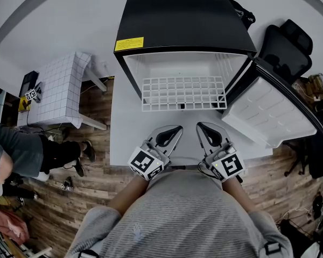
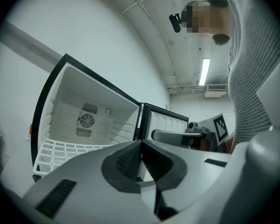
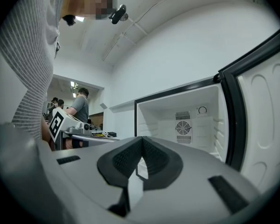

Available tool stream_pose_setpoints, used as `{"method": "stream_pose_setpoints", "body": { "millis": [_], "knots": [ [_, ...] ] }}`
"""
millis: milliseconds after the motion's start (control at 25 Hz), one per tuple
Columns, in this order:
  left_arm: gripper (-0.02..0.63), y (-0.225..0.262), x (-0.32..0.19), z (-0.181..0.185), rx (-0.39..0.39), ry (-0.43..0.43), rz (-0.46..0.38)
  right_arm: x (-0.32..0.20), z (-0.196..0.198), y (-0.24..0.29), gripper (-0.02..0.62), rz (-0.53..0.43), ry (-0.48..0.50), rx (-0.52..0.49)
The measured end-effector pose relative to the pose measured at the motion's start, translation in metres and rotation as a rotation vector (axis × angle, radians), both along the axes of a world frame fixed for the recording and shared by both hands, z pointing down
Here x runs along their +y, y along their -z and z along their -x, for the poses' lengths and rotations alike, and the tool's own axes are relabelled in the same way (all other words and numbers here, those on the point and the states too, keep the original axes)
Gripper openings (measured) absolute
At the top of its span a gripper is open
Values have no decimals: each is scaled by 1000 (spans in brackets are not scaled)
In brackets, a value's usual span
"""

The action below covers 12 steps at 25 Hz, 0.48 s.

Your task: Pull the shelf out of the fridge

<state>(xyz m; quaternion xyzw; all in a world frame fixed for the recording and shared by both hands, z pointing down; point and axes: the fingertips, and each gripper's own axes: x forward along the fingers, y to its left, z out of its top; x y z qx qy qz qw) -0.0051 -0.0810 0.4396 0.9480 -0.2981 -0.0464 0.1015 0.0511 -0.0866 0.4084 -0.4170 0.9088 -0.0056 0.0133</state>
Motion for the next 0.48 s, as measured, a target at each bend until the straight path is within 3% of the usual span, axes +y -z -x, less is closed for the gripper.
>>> {"method": "stream_pose_setpoints", "body": {
  "millis": [480],
  "knots": [
    [11, 0, -1, 0, -7, -1, 1, -2, 1, -1, 12, 3, -2, 6]
  ]
}}
